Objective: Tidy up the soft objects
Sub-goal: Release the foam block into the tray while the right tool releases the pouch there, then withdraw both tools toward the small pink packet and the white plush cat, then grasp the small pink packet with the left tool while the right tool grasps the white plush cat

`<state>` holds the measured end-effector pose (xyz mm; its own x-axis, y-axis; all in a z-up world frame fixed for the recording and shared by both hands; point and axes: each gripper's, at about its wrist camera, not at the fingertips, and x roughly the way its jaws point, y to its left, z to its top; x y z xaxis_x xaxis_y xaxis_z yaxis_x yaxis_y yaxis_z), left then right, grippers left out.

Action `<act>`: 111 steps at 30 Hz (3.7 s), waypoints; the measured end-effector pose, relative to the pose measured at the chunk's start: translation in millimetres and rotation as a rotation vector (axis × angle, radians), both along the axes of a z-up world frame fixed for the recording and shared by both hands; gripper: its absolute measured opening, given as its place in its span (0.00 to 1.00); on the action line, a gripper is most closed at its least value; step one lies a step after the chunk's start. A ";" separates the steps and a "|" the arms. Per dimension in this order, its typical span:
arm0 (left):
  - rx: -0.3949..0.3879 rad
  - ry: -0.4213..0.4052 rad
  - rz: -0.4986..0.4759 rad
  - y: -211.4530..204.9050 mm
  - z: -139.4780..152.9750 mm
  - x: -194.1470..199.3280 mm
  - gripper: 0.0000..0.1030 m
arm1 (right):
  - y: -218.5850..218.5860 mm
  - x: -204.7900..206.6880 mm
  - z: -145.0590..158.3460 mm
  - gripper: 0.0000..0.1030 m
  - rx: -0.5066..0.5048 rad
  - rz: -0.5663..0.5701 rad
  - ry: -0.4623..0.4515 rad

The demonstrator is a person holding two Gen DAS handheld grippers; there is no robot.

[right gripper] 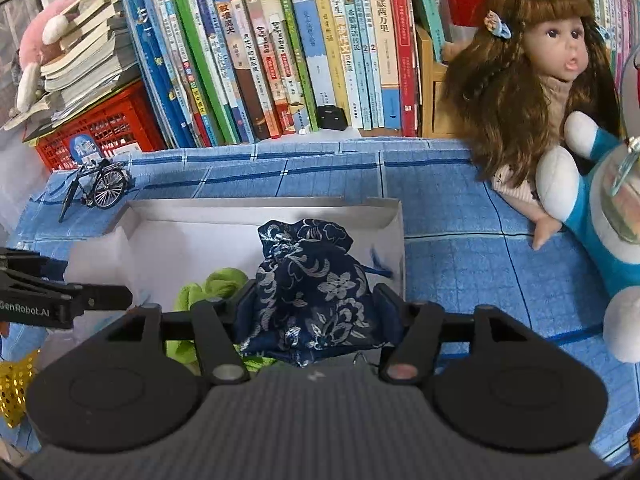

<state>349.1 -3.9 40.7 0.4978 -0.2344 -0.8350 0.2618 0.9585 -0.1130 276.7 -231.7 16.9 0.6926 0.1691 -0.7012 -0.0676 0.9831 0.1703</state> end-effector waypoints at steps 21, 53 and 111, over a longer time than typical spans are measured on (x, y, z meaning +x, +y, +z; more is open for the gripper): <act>-0.018 -0.124 -0.014 6.4 48.3 -60.3 0.85 | 16.6 -65.1 53.7 0.91 0.000 0.088 -0.190; -0.063 -0.327 -0.012 81.1 86.7 -224.7 0.90 | 114.0 -228.8 63.5 1.00 -0.352 0.455 -0.425; -0.044 -0.265 0.333 174.9 -30.2 -259.8 0.28 | 187.6 -234.0 -65.6 0.70 -0.792 0.548 -0.456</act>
